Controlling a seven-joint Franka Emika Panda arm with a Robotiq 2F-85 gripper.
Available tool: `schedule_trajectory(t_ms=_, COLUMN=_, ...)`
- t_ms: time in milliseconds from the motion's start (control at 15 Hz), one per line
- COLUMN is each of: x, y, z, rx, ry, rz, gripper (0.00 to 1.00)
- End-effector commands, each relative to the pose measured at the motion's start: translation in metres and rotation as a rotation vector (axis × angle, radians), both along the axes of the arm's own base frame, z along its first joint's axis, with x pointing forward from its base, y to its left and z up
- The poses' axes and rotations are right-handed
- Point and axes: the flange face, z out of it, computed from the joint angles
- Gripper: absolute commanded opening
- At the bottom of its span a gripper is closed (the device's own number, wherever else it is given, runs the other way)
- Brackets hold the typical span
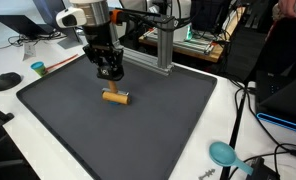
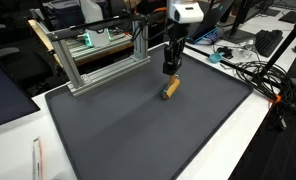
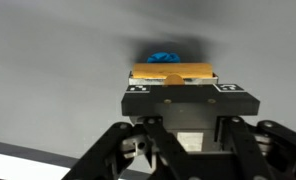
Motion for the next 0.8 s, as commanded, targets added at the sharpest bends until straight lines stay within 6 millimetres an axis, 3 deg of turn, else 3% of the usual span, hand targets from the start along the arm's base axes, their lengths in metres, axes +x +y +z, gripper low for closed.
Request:
schedule_trajectory(t_ms=0, x=-0.010, y=-0.041, z=-0.008, rx=-0.042, ry=0.007, rz=-0.064, gripper=0.22)
schedule_trajectory(t_ms=333, x=-0.009, y=-0.070, z=-0.007, rx=-0.088, ry=-0.005, rz=-0.118, gripper=0.22)
schedule_trajectory(t_ms=733, x=-0.010, y=-0.080, z=-0.002, rx=-0.158, ry=-0.019, rz=-0.167, gripper=0.22)
